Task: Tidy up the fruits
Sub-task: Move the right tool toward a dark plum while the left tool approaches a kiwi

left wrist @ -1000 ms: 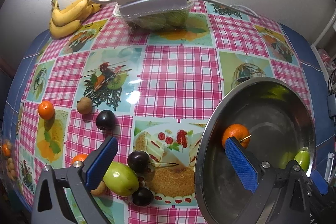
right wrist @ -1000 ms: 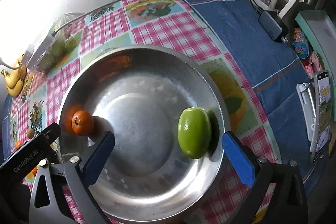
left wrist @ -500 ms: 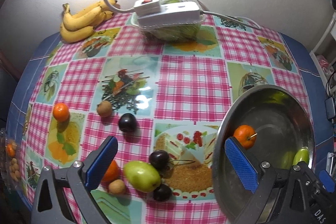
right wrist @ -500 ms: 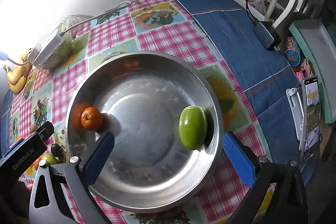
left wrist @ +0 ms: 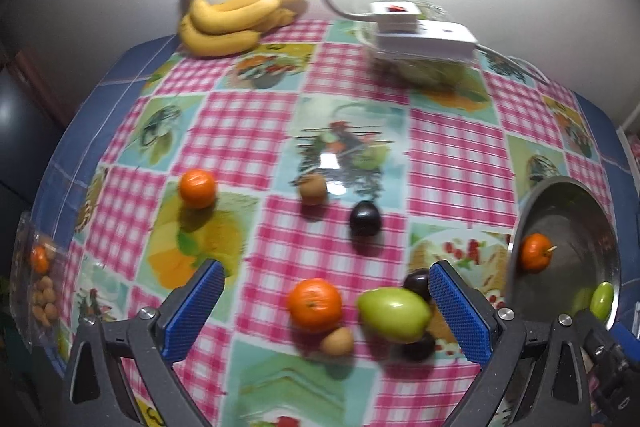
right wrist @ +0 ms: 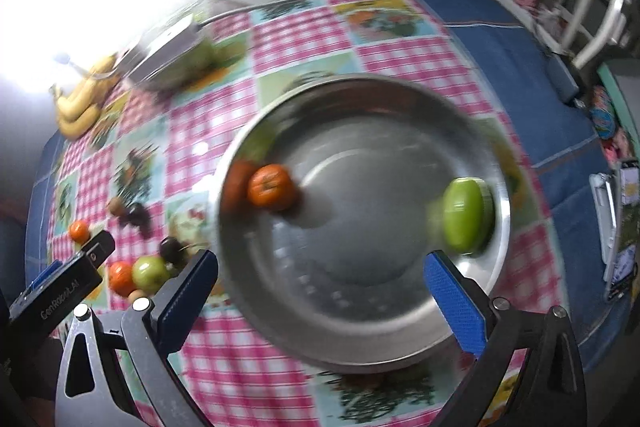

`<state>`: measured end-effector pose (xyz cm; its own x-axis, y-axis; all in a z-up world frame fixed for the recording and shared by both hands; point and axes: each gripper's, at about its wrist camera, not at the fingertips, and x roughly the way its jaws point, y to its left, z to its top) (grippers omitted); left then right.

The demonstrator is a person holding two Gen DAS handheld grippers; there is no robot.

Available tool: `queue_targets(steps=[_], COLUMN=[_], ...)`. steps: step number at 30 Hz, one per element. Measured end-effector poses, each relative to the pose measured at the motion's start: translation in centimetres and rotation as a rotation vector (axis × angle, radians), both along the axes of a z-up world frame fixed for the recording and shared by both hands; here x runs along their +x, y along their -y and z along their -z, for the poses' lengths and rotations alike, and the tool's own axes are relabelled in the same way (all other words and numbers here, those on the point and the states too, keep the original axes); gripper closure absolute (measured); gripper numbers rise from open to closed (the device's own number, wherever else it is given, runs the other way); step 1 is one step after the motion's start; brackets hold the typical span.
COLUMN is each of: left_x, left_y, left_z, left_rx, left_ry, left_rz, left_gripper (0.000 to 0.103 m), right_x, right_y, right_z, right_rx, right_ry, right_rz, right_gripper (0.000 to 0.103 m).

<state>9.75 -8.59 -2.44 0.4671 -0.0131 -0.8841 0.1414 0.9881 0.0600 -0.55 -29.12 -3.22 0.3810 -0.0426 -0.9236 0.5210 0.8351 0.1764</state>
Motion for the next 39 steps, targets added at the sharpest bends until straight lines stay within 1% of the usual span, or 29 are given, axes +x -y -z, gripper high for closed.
queue_targets(steps=[4,10,14,19,22,25,30,35,39], left_x=[0.0,-0.2,-0.3,-0.3,-0.3,-0.1,0.0,0.2,0.3], left_y=[-2.7,-5.9,-7.4,-8.0,-8.4,-8.9,-8.7,-8.7,-8.6], left_z=[-0.3,0.0,0.1,0.4,0.6,1.1,1.2,2.2,3.0], left_rx=[-0.036,-0.061,-0.088,-0.105,-0.118,-0.155,-0.179,-0.189,-0.226], left_ry=[0.005,-0.011,-0.013,-0.022,-0.024,-0.054,-0.073,-0.117,-0.158], left_rz=[-0.057,-0.127,-0.166,-0.183,-0.199,-0.208,-0.201,-0.209,-0.209], left_gripper=[0.0,0.0,0.0,0.0,0.0,0.0,0.0,0.0,0.0], right_x=[0.9,2.6,3.6,4.3,4.4,4.6,4.8,4.9,5.0], right_y=[-2.5,-5.7,-7.6,-9.7,-10.0,-10.2,-11.4,-12.0,-12.1], right_z=[0.0,0.3,0.7,0.8,1.1,1.2,1.2,2.2,3.1], right_rx=[0.02,0.081,0.085,0.092,0.098,0.091,0.066,0.061,0.066], right_ry=[0.014,0.03,0.022,0.027,0.031,0.028,0.039,0.006,-0.018], right_rz=[-0.053,-0.14,-0.189,-0.269,-0.268,-0.271,-0.319,-0.339,-0.343], right_gripper=[0.001,0.001,0.001,0.001,0.001,0.001,0.001,0.001,0.001])
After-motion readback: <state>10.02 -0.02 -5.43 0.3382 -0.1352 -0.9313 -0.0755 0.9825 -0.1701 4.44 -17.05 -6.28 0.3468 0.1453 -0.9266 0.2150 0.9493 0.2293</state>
